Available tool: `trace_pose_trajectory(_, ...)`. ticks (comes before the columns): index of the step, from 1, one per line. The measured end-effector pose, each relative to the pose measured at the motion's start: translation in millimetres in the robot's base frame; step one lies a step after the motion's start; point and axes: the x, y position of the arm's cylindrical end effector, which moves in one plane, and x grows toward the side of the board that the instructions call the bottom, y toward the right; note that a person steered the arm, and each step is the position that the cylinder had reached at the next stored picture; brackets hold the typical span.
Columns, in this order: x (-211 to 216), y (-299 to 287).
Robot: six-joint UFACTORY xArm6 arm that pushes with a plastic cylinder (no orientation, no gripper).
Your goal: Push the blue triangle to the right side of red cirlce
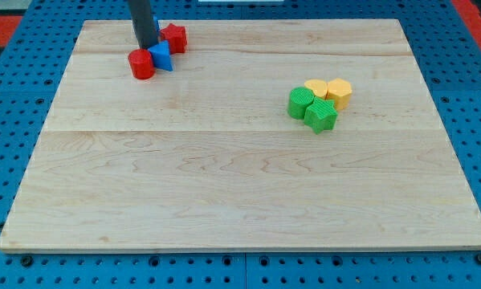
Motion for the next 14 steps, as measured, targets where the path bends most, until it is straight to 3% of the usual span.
trace_pose_trajectory(2, 53.3, 17.7)
trace_pose_trajectory(3, 61.8, 57.6)
trace_pose_trajectory(4, 39.9, 88.8)
trace_pose_trajectory(6, -6.5, 56.2)
trace_pose_trajectory(7, -2.8, 132.1)
trace_pose_trajectory(8, 34.1, 183.9)
trace_pose_trajectory(10, 47.7, 219.6)
trace_pose_trajectory(12, 56.2, 211.8)
trace_pose_trajectory(13, 38.6, 119.8)
trace_pose_trajectory(14, 88.3, 50.0)
